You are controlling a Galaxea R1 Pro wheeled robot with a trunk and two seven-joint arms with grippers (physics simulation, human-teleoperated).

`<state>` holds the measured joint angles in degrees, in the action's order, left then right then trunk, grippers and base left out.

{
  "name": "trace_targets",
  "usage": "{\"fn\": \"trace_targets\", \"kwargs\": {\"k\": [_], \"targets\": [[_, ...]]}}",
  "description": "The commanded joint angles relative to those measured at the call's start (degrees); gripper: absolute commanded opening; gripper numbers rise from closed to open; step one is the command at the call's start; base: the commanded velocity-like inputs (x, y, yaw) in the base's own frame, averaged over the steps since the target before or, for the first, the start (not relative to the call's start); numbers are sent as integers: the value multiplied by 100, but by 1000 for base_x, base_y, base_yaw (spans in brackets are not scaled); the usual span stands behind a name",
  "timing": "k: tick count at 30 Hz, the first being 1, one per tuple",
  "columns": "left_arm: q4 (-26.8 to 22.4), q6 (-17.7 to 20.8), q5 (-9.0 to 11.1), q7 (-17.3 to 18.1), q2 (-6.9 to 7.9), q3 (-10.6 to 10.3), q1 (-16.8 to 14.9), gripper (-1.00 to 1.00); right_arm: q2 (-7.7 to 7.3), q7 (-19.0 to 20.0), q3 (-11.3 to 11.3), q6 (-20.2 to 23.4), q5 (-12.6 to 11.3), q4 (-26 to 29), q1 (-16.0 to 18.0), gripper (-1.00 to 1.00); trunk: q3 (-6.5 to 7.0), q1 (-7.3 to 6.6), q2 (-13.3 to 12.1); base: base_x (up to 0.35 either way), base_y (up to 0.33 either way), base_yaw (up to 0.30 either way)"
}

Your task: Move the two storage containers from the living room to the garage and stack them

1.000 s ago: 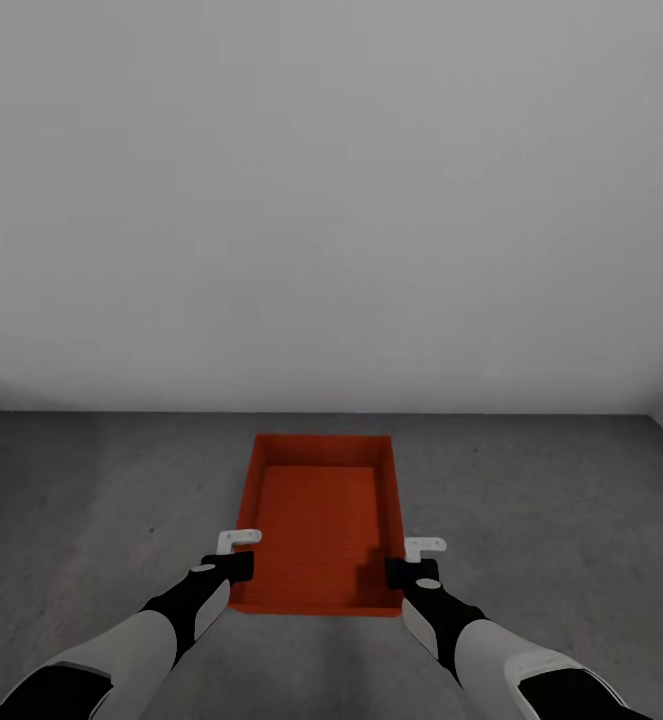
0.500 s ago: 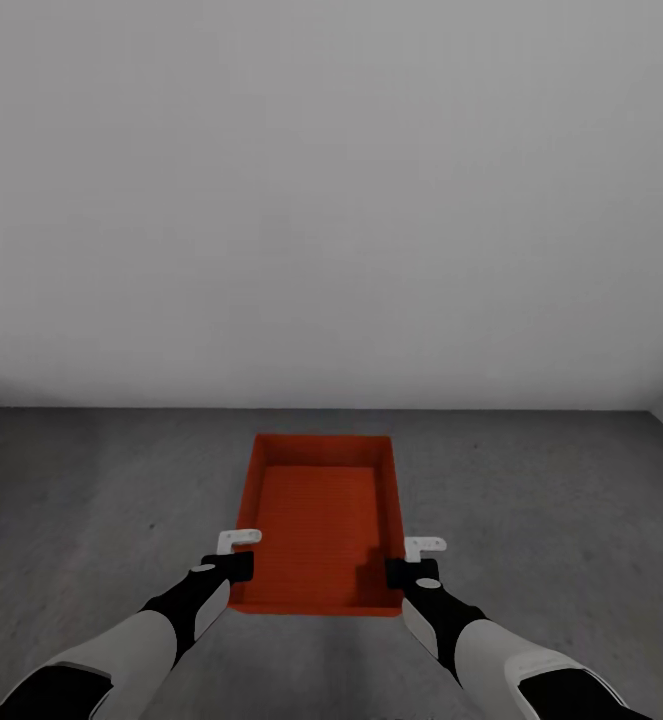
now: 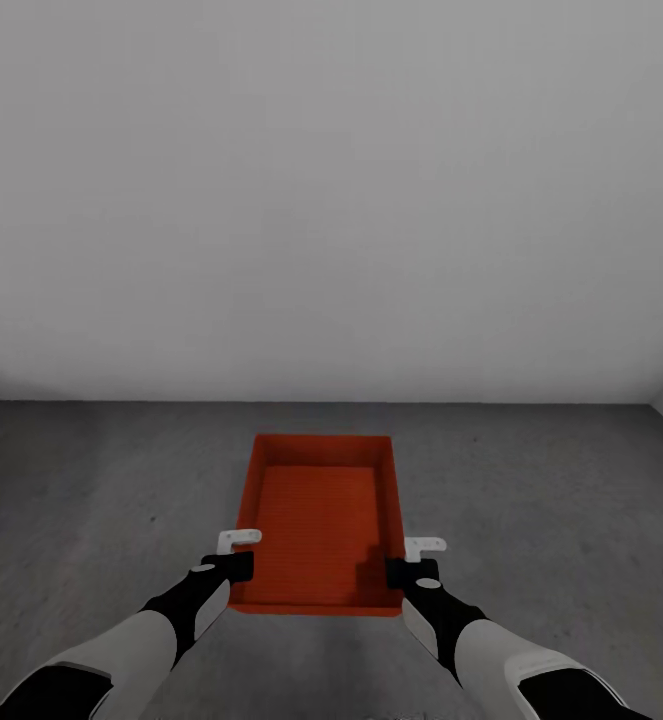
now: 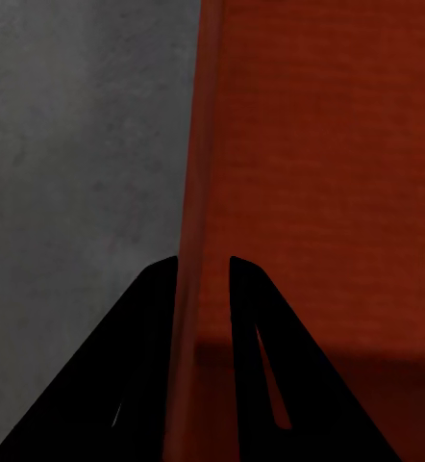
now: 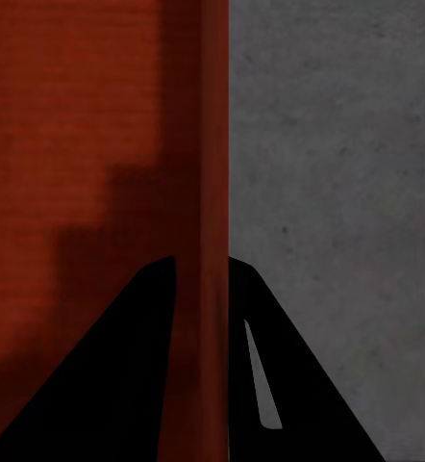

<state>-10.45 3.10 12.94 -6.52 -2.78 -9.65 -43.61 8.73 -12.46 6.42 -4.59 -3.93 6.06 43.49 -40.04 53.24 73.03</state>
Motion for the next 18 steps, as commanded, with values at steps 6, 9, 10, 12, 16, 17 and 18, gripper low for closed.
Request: {"fn": "trace_targets", "kwargs": {"k": [6, 9, 10, 12, 16, 17, 18], "targets": [[-36, 33, -64, -253, 6, 342, -7, -100, -18, -38, -115, -33, -64, -264, 1, -100, -58, 0, 3, 0, 0, 0], [-36, 33, -64, -253, 6, 342, -7, -100, -18, -38, -115, -33, -64, -264, 1, -100, -85, 0, 3, 0, 0, 0], [-36, 33, -64, -253, 4, 342, -7, -100, -18, -38, -115, -33, -64, -264, 1, -100, -94, 0, 3, 0, 0, 0], [-36, 30, -63, -253, 0, 341, -7, -100, -18, -38, -115, -33, -64, -264, 1, -100, -112, 0, 3, 0, 0, 0], [-36, 31, -63, -253, -2, 339, -7, -100, -15, -38, -115, -33, -64, -264, 1, -100, -149, 0, 3, 0, 0, 0], [-36, 32, -63, -253, -3, 336, -7, -100, -16, -38, -115, -33, -64, -264, 1, -100, -158, 0, 3, 0, 0, 0], [-36, 32, -63, -253, -3, 336, -7, -100, -17, -38, -115, -33, -64, -264, 1, -100, -167, 0, 3, 0, 0, 0]]}}
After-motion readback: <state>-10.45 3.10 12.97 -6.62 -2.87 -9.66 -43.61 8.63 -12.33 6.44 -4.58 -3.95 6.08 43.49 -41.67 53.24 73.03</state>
